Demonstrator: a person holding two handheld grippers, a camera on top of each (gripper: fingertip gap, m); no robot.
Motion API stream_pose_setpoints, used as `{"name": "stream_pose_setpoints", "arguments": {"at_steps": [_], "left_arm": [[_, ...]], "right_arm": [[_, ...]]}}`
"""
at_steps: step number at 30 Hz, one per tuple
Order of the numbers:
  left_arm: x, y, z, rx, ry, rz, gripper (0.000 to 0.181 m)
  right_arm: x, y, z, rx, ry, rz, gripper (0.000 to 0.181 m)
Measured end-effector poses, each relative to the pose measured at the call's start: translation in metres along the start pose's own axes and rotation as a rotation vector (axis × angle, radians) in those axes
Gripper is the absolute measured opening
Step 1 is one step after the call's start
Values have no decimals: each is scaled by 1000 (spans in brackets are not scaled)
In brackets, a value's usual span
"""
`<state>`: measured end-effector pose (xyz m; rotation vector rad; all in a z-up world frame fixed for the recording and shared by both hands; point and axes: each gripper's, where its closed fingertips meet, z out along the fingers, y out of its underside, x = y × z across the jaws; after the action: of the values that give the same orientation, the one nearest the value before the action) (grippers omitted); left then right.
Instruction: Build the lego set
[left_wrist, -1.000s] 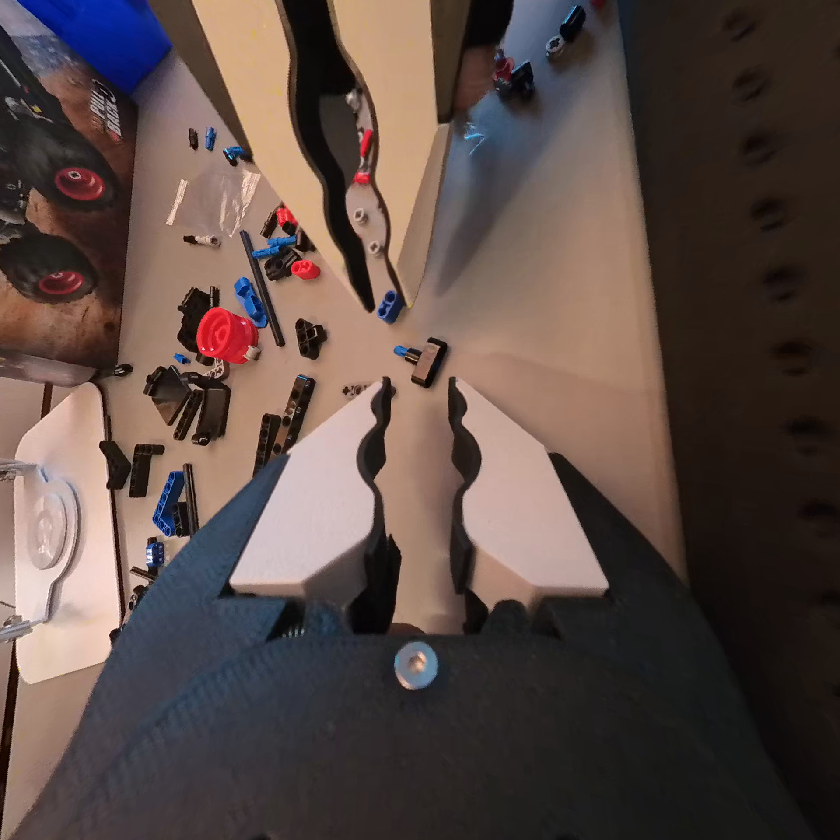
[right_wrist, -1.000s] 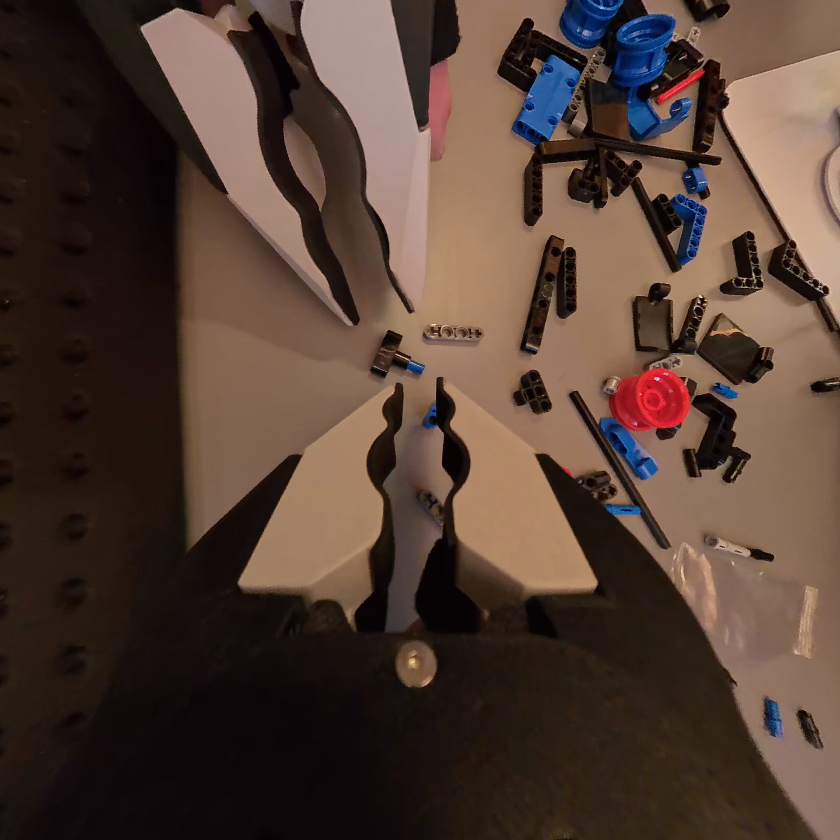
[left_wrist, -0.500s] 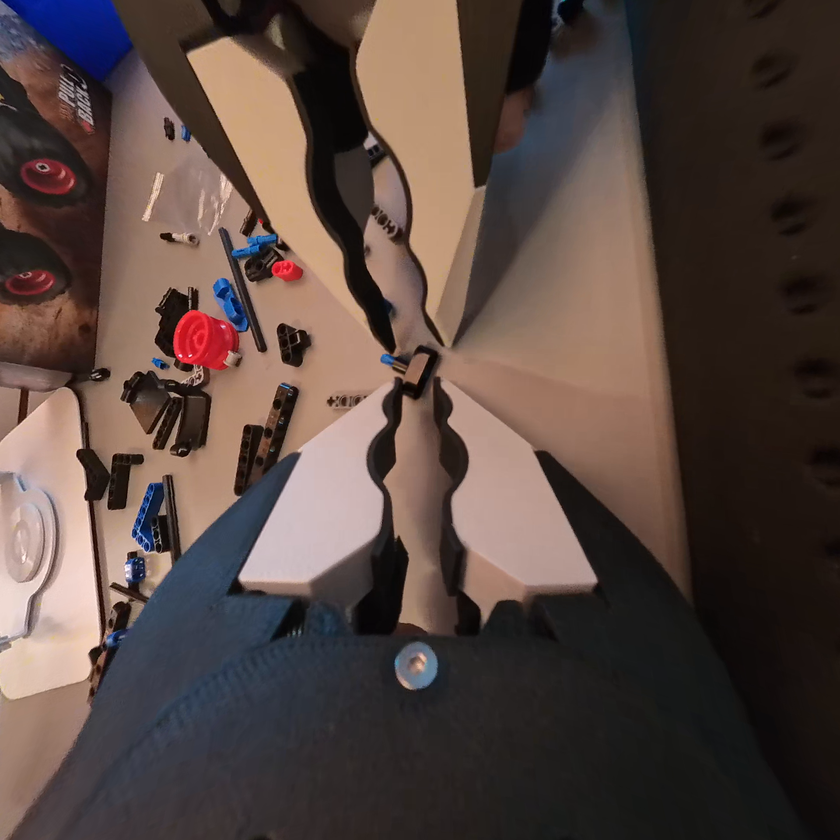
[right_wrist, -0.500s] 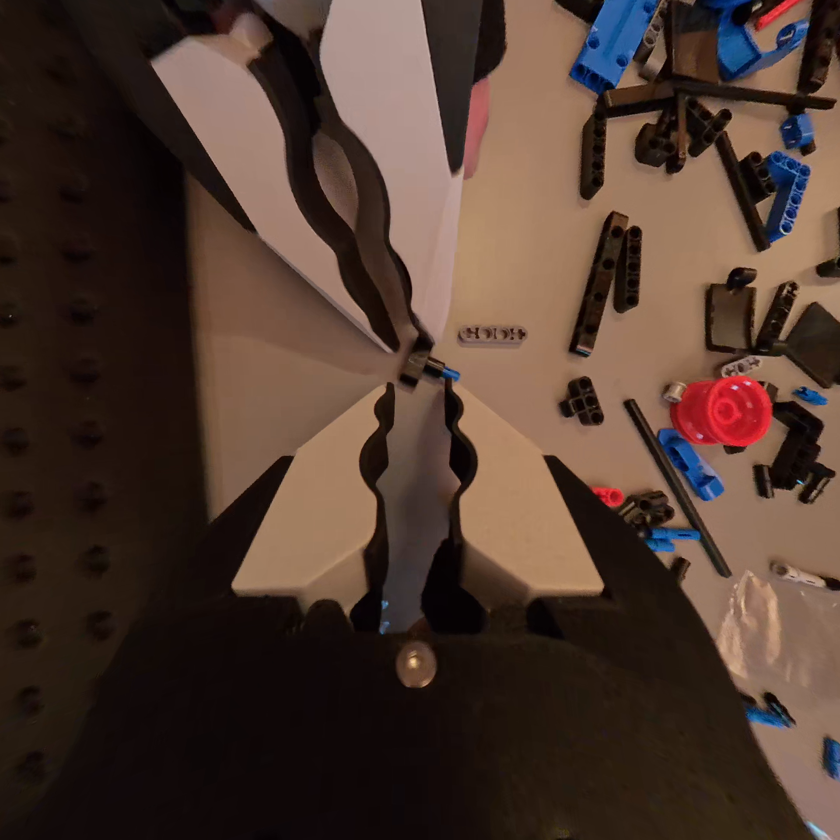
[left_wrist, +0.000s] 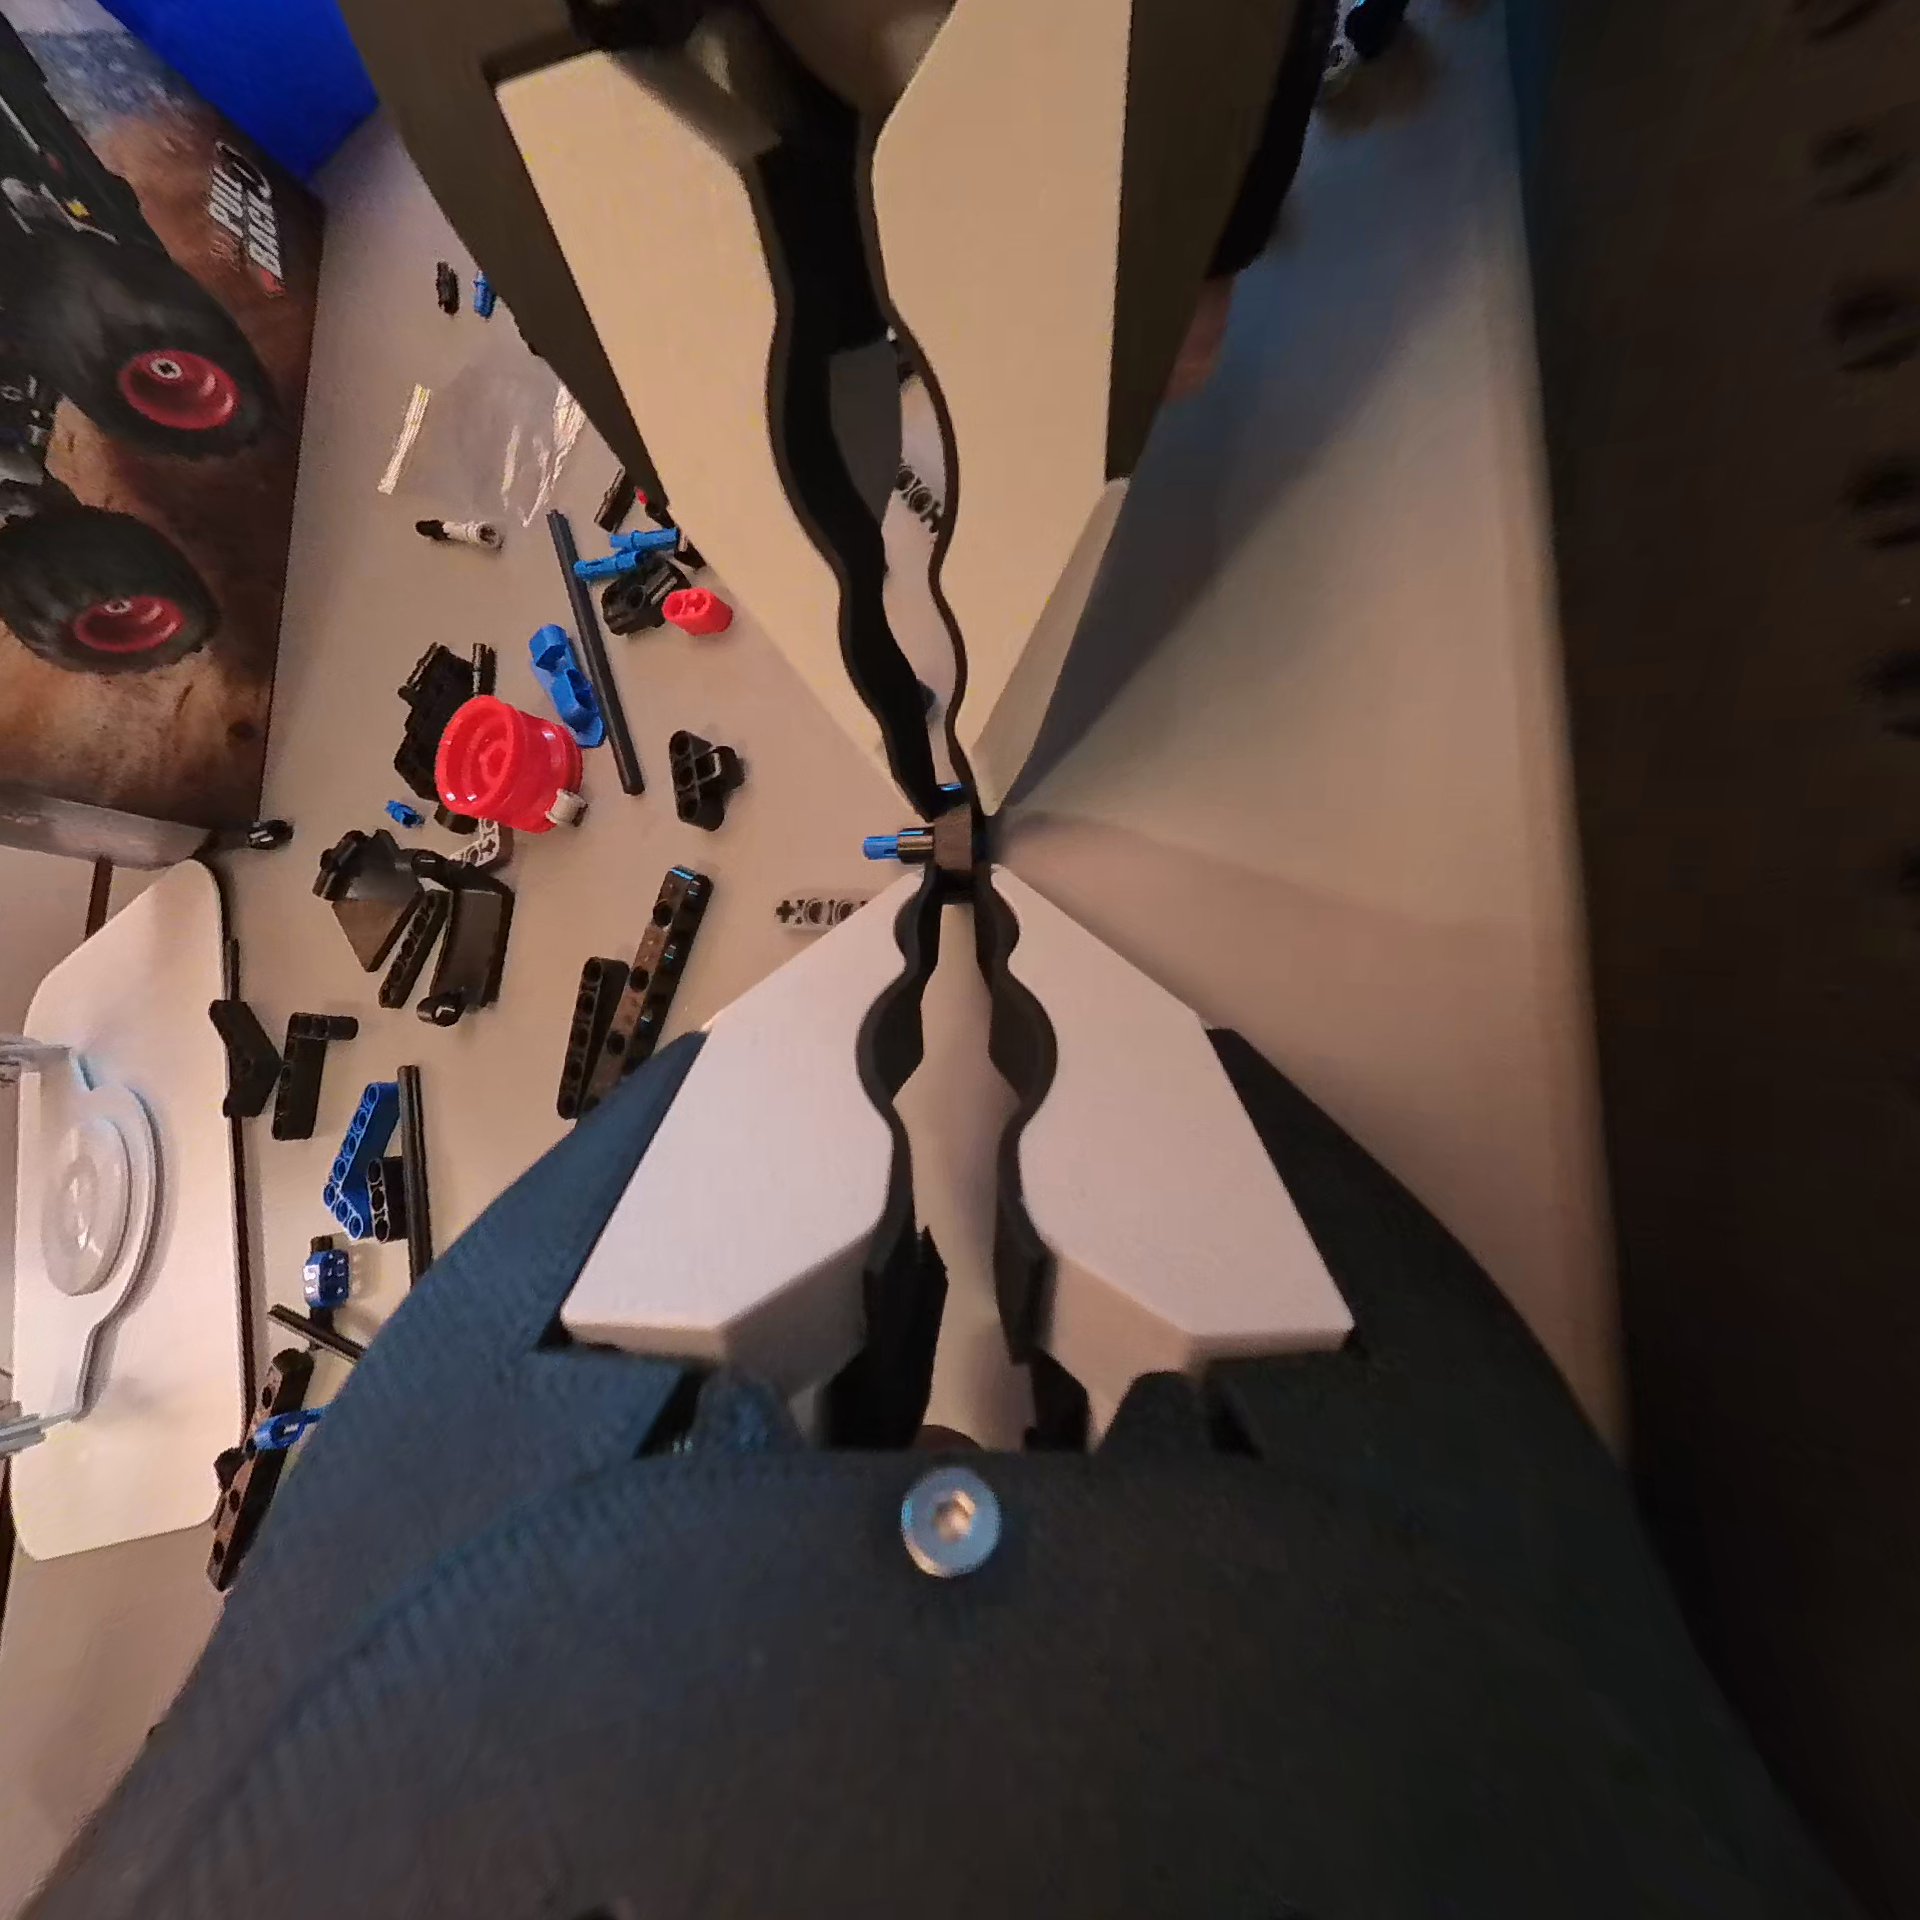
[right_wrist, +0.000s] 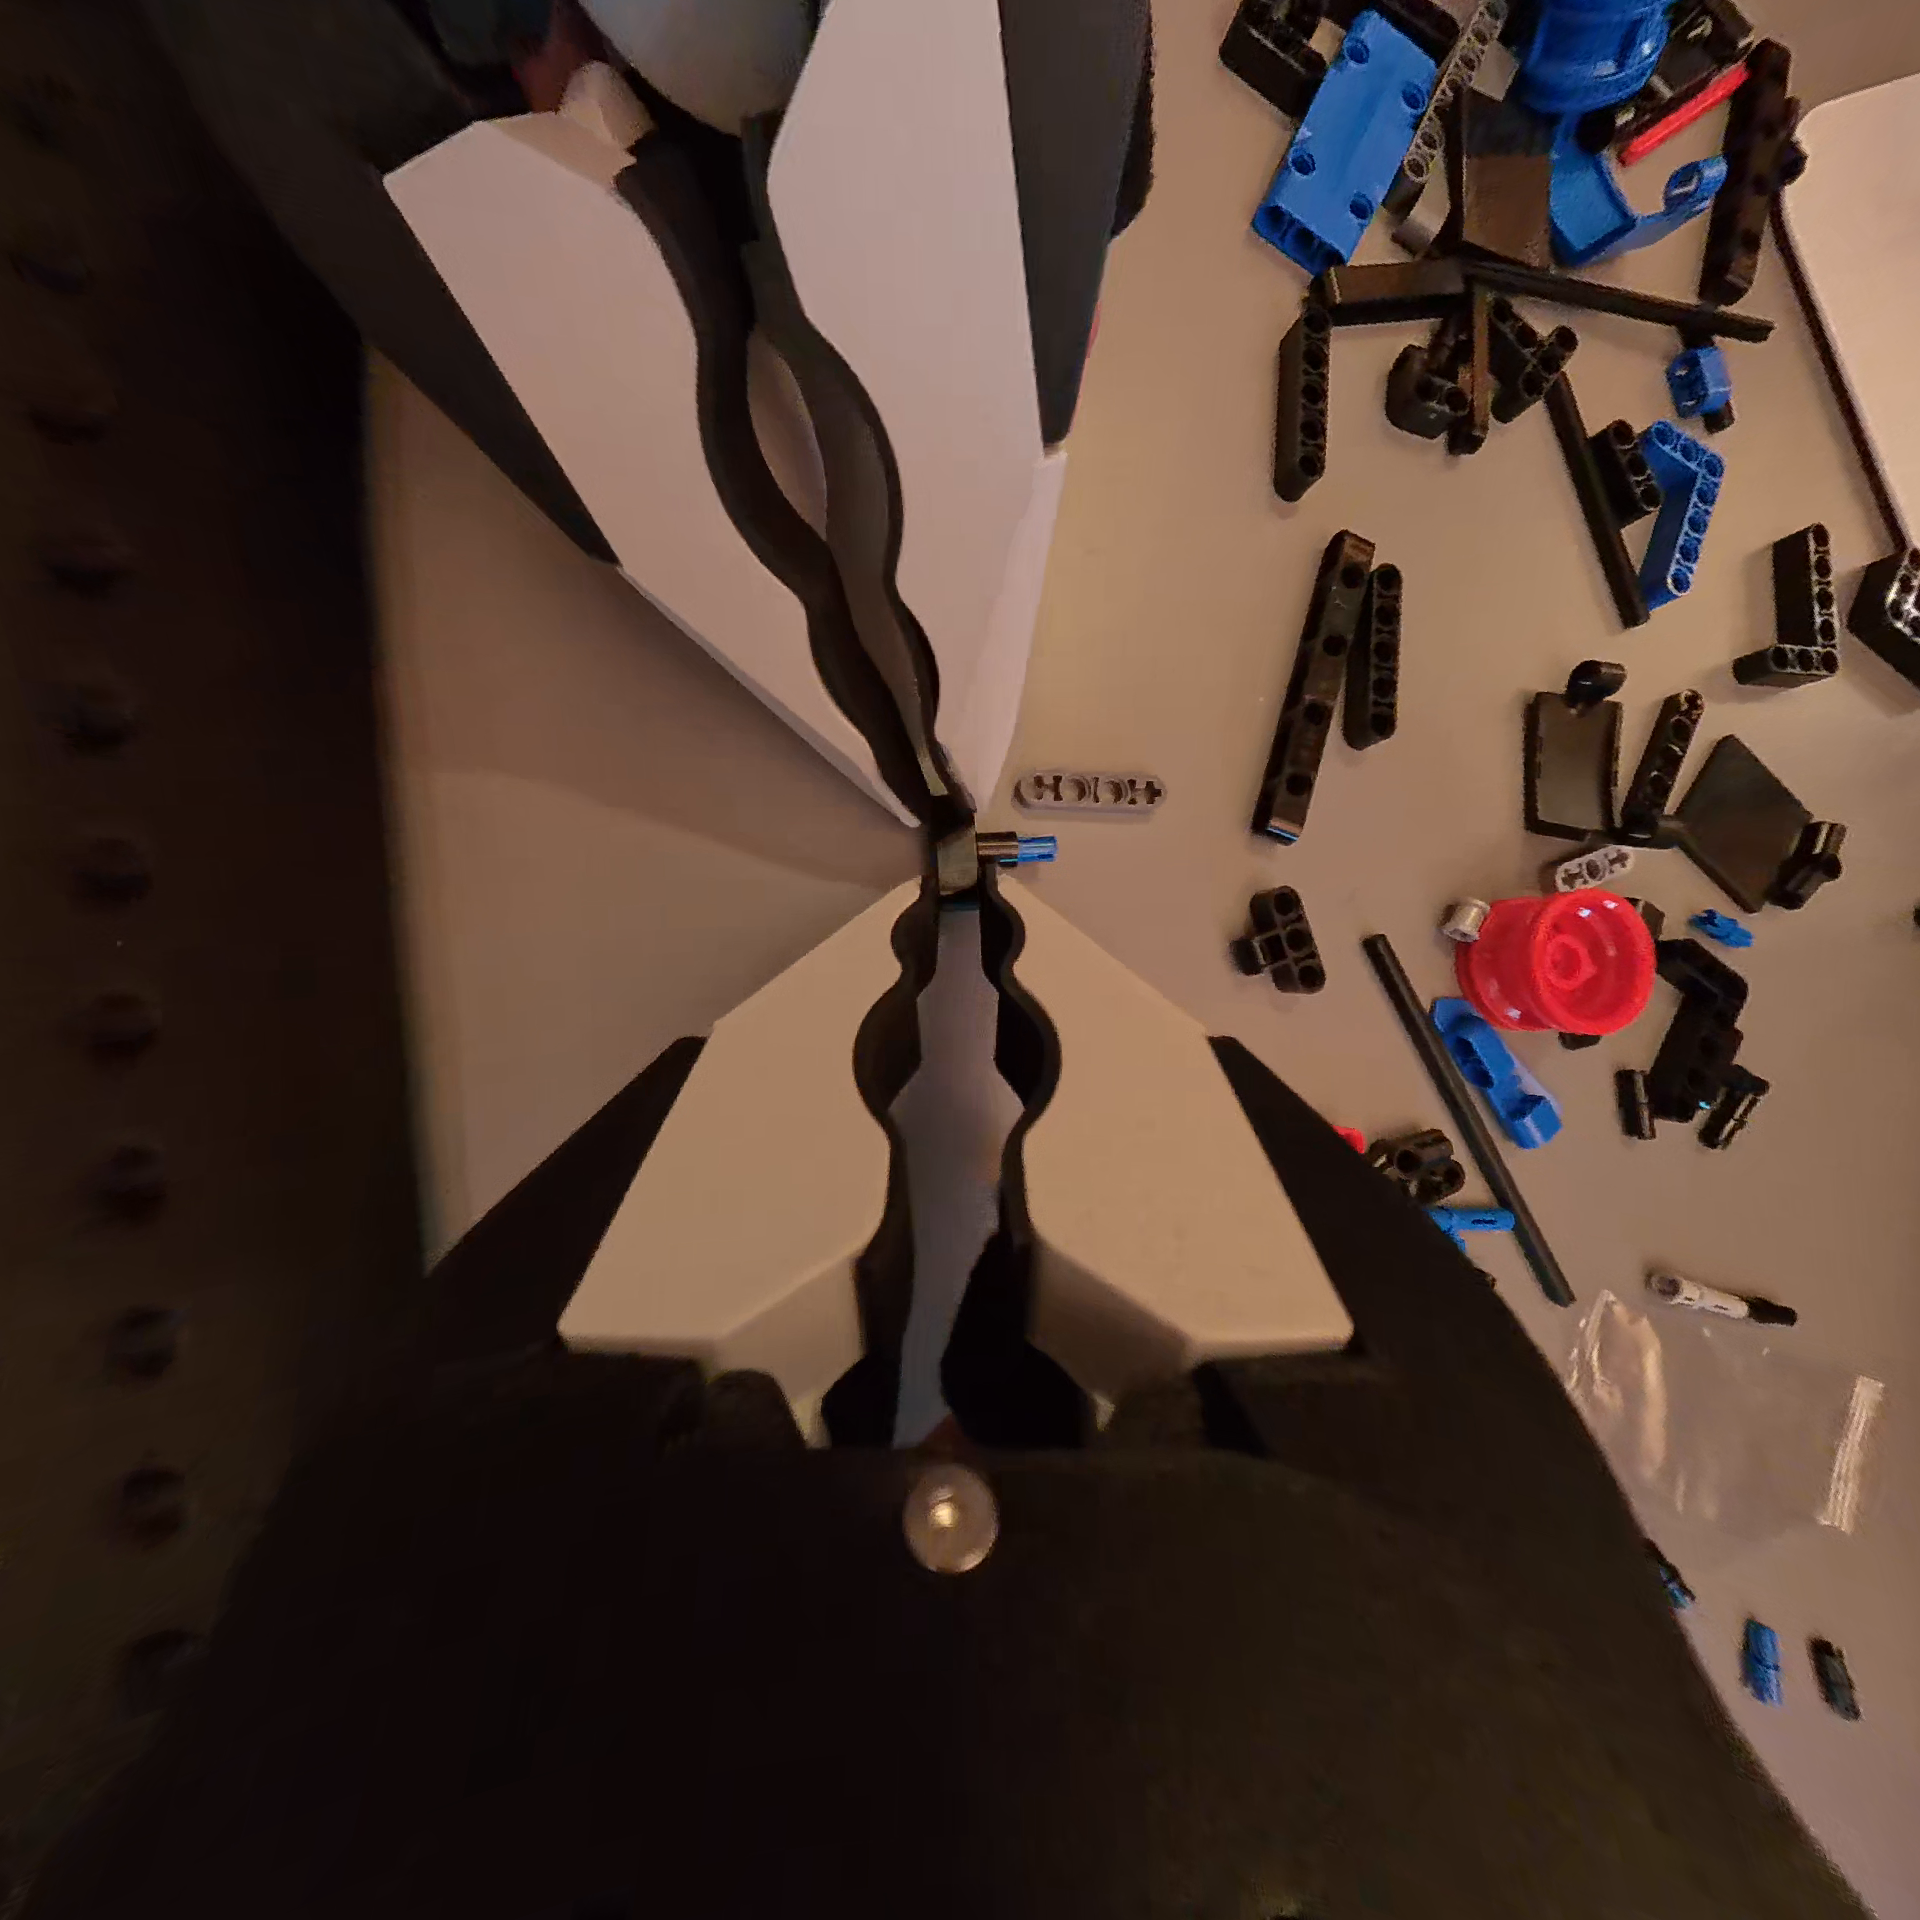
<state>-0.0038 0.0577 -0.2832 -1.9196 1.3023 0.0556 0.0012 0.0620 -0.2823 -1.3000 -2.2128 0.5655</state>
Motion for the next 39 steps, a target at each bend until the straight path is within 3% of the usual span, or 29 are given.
{"name": "stream_pose_setpoints", "arguments": {"at_steps": [7, 10, 23, 39], "left_arm": [[-11, -8, -7, 58, -42, -32, 3], [-17, -8, -9, 76, -45, -70, 14], [-30, -23, -21, 173, -127, -53, 8], [-46, -34, -45, 331, -25, -308, 7]], "right_arm": [[8, -7, -9, 92, 8, 24, 4], [9, -10, -13, 133, -12, 49, 4], [20, -26, -29, 298, -39, 142, 5], [30, -52, -53, 445, 144, -44, 11]]}}
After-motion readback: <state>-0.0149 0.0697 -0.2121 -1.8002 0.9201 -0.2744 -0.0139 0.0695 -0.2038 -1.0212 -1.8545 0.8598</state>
